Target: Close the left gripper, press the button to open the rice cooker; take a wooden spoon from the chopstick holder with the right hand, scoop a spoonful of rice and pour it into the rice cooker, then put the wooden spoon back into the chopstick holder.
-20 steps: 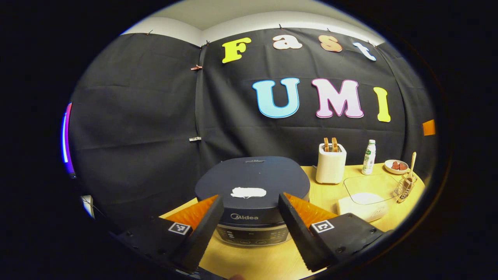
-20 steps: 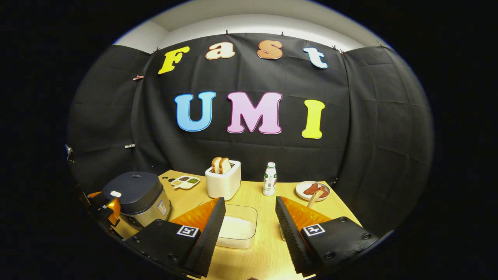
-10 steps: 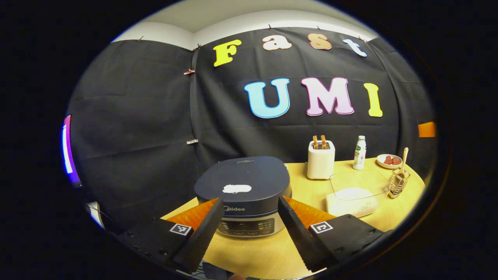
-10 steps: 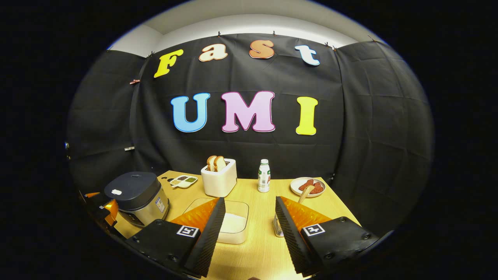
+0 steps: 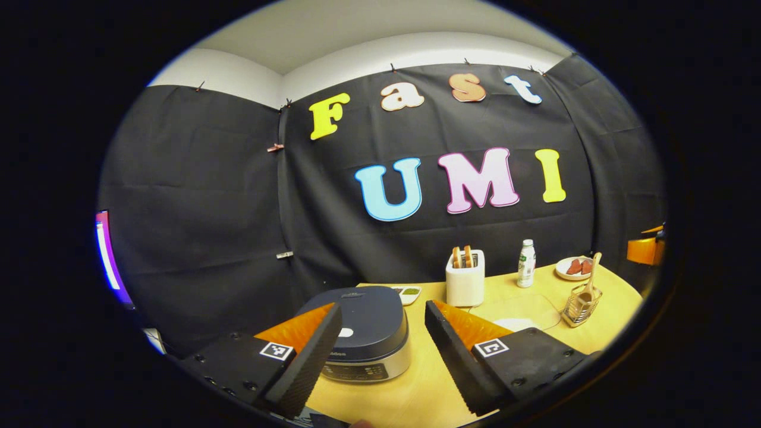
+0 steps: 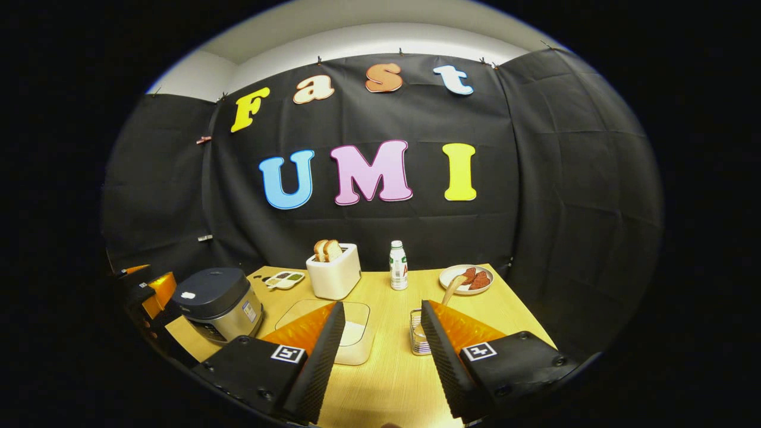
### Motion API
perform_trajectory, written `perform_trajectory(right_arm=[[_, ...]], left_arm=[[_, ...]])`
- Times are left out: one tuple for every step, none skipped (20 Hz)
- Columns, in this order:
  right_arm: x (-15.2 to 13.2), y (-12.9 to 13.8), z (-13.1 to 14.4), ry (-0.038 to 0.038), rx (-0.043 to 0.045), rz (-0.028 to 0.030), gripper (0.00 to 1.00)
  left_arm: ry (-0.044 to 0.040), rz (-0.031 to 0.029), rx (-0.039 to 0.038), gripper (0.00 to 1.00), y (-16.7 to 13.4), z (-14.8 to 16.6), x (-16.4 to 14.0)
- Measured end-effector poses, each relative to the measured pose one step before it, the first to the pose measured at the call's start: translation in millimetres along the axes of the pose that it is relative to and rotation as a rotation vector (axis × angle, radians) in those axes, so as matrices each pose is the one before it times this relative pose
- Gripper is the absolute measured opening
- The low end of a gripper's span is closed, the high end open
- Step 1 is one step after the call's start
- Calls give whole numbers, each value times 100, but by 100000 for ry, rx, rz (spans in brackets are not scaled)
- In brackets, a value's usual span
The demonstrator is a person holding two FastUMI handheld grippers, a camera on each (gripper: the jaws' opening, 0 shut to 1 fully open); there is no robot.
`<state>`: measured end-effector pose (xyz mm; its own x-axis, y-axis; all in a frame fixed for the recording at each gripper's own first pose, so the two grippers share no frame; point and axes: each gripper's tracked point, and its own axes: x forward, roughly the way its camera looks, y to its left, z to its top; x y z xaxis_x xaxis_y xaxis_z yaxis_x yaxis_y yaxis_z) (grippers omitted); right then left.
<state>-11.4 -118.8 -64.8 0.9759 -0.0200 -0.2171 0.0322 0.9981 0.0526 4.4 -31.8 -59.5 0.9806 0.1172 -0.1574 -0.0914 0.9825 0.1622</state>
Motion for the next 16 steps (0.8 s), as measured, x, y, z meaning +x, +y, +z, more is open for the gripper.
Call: perform_trajectory(right_arm=[[-177,-395,-109,-129,640,507,81],[-94,-287,72,-288,580,491,81],[-85,-466,12,-73,528,82,81],[4,-441,87,-197,652,-19,81],[-46,-332,43,-189,539,-19,81],[-72,-205,83,-246,448,225,81],[81,-321,25,62,239,52,81],[71,-183,40,88,49,155,82],[4,-127,83,4,-68,196,82],[-38,-41,75,-174,-66,398,82],[-89,-35,101,-159,-223,224,82],[6,39,241,-348,-341,432,82],[-59,67,214,-407,-528,408,82],[-17,139,231,-498,-539,648,82],[-1,171,118,-319,-397,715,82],[12,209,179,-205,-113,832,82]], left_arm=[[-528,651,687,95,-203,589,-70],[-680,693,-6,95,-142,424,-38],[-389,-43,-1076,95,-478,551,-54],[-309,-464,-1161,95,-573,407,-41],[-227,-394,107,95,-648,593,-19],[-401,-312,595,98,-464,491,-58],[-454,-1197,239,95,-573,533,-52],[-441,-1041,69,94,-528,581,-62],[-613,-767,356,95,-430,573,-107],[-906,-724,82,94,-293,630,-188],[-829,-625,-461,95,-363,672,-209],[-638,-550,-754,95,-335,527,-80],[-581,-588,-911,95,-321,503,-130],[-544,-226,-845,95,-165,356,-90],[170,5,-249,94,-145,224,57],[-164,526,402,94,-59,42,-108]])
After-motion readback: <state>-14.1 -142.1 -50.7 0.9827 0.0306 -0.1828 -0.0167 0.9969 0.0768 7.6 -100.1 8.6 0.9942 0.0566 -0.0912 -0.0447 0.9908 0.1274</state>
